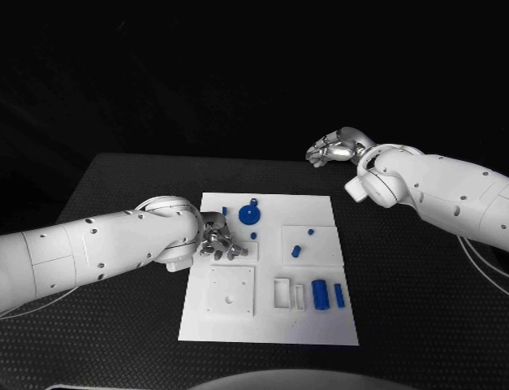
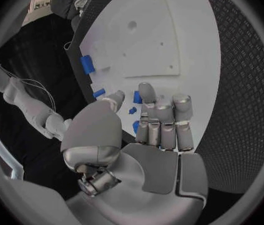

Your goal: Assemble the parts on the task board

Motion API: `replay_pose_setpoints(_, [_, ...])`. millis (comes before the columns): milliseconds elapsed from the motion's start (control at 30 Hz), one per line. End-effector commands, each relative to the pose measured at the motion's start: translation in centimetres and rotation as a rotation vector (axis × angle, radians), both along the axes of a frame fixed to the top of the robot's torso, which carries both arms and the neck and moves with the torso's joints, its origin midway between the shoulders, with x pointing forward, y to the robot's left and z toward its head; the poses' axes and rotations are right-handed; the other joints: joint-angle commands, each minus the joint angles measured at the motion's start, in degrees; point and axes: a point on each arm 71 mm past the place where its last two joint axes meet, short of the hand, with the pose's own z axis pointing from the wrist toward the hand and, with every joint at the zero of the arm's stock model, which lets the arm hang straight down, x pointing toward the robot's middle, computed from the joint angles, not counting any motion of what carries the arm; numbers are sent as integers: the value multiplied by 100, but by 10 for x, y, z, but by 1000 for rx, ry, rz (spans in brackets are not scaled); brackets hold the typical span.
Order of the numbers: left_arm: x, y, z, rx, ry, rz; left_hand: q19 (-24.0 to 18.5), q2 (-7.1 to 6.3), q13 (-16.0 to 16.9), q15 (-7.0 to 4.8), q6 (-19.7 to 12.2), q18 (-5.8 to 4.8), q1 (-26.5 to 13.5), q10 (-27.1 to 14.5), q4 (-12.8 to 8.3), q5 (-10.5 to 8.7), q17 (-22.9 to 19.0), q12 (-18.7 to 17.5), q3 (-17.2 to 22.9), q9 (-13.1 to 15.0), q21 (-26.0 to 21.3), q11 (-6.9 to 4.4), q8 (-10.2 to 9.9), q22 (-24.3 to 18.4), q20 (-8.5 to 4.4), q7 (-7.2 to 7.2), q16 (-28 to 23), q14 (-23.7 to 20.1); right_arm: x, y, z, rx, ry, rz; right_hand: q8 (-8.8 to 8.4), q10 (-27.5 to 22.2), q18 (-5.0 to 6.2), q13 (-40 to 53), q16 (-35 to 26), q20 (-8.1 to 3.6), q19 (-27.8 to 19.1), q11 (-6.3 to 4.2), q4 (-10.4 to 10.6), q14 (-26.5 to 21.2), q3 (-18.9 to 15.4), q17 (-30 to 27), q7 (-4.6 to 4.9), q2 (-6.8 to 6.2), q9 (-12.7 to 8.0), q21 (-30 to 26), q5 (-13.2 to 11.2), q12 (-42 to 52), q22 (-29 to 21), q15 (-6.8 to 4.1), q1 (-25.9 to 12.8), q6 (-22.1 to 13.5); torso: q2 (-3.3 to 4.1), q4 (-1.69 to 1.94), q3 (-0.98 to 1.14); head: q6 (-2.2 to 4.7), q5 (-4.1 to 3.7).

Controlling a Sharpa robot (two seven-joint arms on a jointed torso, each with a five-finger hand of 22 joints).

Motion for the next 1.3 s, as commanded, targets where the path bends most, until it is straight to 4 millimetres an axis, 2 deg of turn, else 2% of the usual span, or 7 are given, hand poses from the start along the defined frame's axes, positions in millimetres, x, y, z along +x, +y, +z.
replay_pose_setpoints(33, [-2, -2, -2, -8, 34, -6, -28, 25, 8, -38, 47, 33, 82, -3, -6, 38, 7, -27, -60, 2, -21, -33, -11, 7, -646, 11, 24, -10, 0, 2, 0, 4, 2, 13, 27, -32, -64, -5, -30, 5, -37, 25, -2, -37, -33, -10, -6, -12, -6, -38, 39, -23, 9, -7, -26, -30, 0, 1, -1, 6, -4])
replay_pose_setpoints(467, [2, -1, -2, 0, 9, 10, 3, 347, 47, -71, 164, 19, 618, 34, -24, 94, 37, -3, -272, 10, -26, -63, 36, 38, -661, -25, 67, 9, 0, 3, 0, 4, 3, 15, 29, -33, -65, -4, -31, 5, -37, 24, -1, -39, -35, -10, -5, -10, -7, -44, 43, -22, 14, -6, -26, -30, 6, -6, -7, -3, -26])
replay_pose_setpoints(667, [4, 0, -3, 1, 4, 20, 7, 464, 51, -71, 174, 4, 514, 40, 29, 101, 40, -7, -390, 2, -32, -66, 34, 46, -657, -26, 71, 14, 0, 3, 0, 4, 3, 14, 30, -32, -66, -4, -31, 5, -38, 24, 1, -40, -37, -10, -4, -10, -7, -46, 43, -21, 15, -6, -28, -30, 8, -6, -6, -11, -36])
replay_pose_setpoints(867, [6, 1, -3, -6, -3, 26, 24, 340, 54, -87, 208, 11, 232, 56, 32, 452, 39, -13, -455, -14, -58, -82, 37, 50, -675, -41, 70, 26, 0, 3, 0, 4, 3, 15, 30, -32, -67, -3, -32, 4, -38, 24, 1, -41, -38, -11, -3, -9, -8, -49, 44, -21, 17, -5, -28, -30, 1, 6, -4, -19, -45])
replay_pose_setpoints(1067, [6, -1, -4, -9, 1, 23, 44, 140, 56, -95, 229, 16, 123, 63, 29, 563, 39, -18, -416, -23, -67, -90, 41, 56, -688, -49, 69, 34, 0, 3, 0, 4, 4, 16, 31, -32, -67, -3, -32, 4, -38, 24, 1, -42, -39, -11, -3, -10, -8, -52, 45, -20, 19, -5, -28, -30, -4, 7, -2, -26, -43])
replay_pose_setpoints(1267, [4, -4, -7, -18, 21, 20, 41, 151, 76, -99, 248, 12, 336, 64, -70, 1344, 57, -9, -300, -10, -52, -93, 68, 93, -697, -54, 89, 30, 0, 3, 0, 4, 5, 16, 32, -32, -67, -3, -32, 4, -39, 24, 0, -43, -40, -11, -2, -10, -9, -55, 46, -20, 21, -5, -27, -31, -2, -2, -5, -22, -45])
replay_pose_setpoints(1300, [3, -4, -7, -23, 28, 20, 28, 165, 84, -95, 242, 5, 448, 59, -152, 1615, 63, -5, -300, -3, -44, -89, 74, 107, -693, -50, 95, 21, 0, 2, 0, 4, 5, 14, 32, -32, -67, -3, -32, 3, -38, 23, 0, -43, -40, -11, -2, -10, -9, -55, 46, -20, 22, -5, -27, -31, -2, 0, -4, -26, -45])
